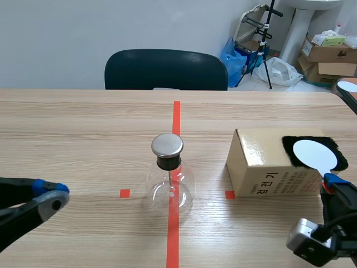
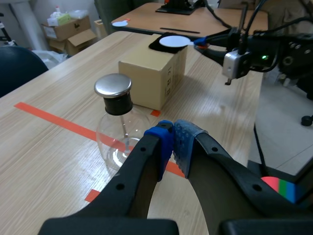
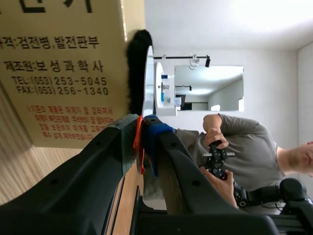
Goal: Do the electroscope experiment
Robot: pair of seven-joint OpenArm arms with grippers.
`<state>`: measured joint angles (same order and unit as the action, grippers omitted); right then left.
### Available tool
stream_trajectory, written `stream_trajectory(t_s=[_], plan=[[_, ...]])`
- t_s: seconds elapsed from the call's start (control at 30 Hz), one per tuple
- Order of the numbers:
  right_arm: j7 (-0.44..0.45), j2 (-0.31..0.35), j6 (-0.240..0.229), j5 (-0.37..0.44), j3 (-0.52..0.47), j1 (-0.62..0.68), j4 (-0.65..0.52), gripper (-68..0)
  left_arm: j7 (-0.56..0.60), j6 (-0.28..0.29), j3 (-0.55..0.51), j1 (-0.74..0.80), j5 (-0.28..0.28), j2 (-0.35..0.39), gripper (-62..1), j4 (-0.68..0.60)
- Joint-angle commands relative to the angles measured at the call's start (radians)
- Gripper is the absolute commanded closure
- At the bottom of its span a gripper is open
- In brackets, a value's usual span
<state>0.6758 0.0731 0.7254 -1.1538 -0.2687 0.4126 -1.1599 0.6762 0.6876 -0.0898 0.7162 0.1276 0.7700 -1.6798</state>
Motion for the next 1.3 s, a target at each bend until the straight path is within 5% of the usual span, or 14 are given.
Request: stream_trajectory(t_s=[0.0, 0.27, 0.33, 0.4, 0.53, 0.57, 0.7, 0.87, 1.0, 1.13, 1.27], plan=[[-0.003, 0.025, 0.058, 0.001, -0.007, -0.013, 0.008, -1.1, 0.034, 0.008, -0.016, 0.024, 0.013, -0.007, -3.0, -0.002], [-0.048, 0.052, 0.058, -0.009, -0.007, -0.014, 0.038, -1.1, 0.076, 0.008, -0.085, 0.07, -0.025, -0.007, -3.4, -0.019], [-0.014, 0.055, 0.058, -0.01, -0.002, -0.014, 0.038, -1.0, 0.076, 0.008, -0.085, 0.07, -0.049, -0.007, -9.0, -0.019], [0.001, 0.054, 0.058, -0.01, 0.008, -0.014, 0.038, -1.0, 0.076, 0.008, -0.085, 0.07, -0.074, -0.007, -19.0, -0.019], [-0.146, 0.064, 0.058, -0.013, 0.013, -0.014, 0.038, -1.0, 0.079, 0.008, -0.085, 0.07, -0.072, -0.007, -58.3, -0.019], [-0.149, 0.073, 0.058, -0.019, 0.015, -0.014, 0.038, -1.0, 0.087, 0.008, -0.085, 0.07, -0.072, -0.007, -62.3, -0.019], [-0.025, 0.092, 0.052, -0.031, 0.041, -0.028, 0.038, -1.0, 0.087, 0.008, -0.085, 0.07, -0.073, -0.007, -62.3, -0.019], [-0.219, 0.086, 0.058, -0.022, 0.057, -0.027, 0.038, -1.0, 0.086, 0.008, -0.085, 0.07, -0.073, -0.007, -62.3, -0.019], [-0.053, 0.09, 0.003, -0.049, 0.069, -0.032, 0.038, -1.1, 0.086, 0.008, -0.085, 0.07, -0.073, -0.007, -62.3, -0.019], [-0.244, 0.089, 0.029, -0.044, 0.082, -0.024, 0.035, -1.0, 0.087, 0.008, -0.085, 0.07, -0.072, -0.007, -62.3, -0.019], [-0.092, 0.088, 0.015, -0.063, 0.086, -0.031, 0.033, -1.1, 0.087, 0.008, -0.085, 0.07, -0.073, -0.007, -62.3, -0.019]])
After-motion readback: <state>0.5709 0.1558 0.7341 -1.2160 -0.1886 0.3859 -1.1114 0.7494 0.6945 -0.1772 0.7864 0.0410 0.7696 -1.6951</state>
